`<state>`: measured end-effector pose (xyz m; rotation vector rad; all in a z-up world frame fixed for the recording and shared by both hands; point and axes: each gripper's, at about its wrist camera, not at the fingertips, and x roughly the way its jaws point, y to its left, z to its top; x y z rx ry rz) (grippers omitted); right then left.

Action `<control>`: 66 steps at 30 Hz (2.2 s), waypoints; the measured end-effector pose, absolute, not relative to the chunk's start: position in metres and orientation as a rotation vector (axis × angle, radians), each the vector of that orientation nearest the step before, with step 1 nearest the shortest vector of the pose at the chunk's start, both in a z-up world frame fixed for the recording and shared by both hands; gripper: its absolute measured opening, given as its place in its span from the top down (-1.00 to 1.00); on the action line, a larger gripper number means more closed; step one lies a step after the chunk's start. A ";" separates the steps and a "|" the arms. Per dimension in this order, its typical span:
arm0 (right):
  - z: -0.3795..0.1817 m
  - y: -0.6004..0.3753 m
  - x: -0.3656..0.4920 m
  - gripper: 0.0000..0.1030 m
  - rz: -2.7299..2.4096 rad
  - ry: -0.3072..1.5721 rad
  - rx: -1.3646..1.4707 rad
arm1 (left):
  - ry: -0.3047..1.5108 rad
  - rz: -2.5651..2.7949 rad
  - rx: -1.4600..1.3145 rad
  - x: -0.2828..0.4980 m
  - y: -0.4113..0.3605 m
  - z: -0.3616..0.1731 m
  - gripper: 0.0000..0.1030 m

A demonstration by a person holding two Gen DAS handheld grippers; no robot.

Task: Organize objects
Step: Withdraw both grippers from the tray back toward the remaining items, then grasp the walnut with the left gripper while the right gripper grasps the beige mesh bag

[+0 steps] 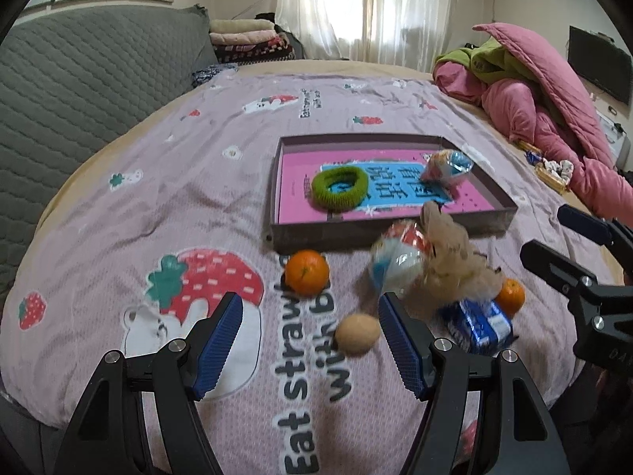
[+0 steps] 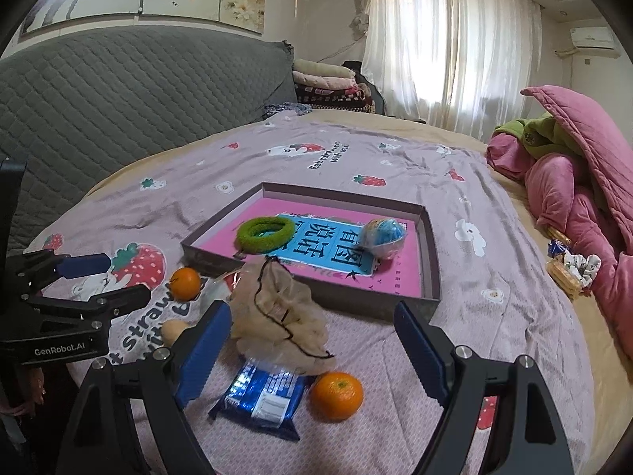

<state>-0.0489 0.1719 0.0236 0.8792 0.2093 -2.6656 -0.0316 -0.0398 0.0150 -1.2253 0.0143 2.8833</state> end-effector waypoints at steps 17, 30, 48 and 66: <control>0.010 0.164 -0.032 -0.63 -2.635 0.263 0.926 | 0.034 2.800 -1.320 -0.022 -0.028 -0.007 -0.41; -0.002 0.163 -0.036 -0.63 -2.622 0.261 0.970 | 0.046 2.758 -1.356 -0.028 -0.019 -0.021 -0.41; -0.031 0.143 -0.077 -0.63 -2.557 0.373 1.052 | 0.042 2.742 -1.376 -0.054 -0.017 -0.039 -0.41; -0.047 0.131 -0.105 0.38 -2.478 0.378 1.103 | 0.083 2.697 -1.362 -0.071 -0.004 -0.051 0.31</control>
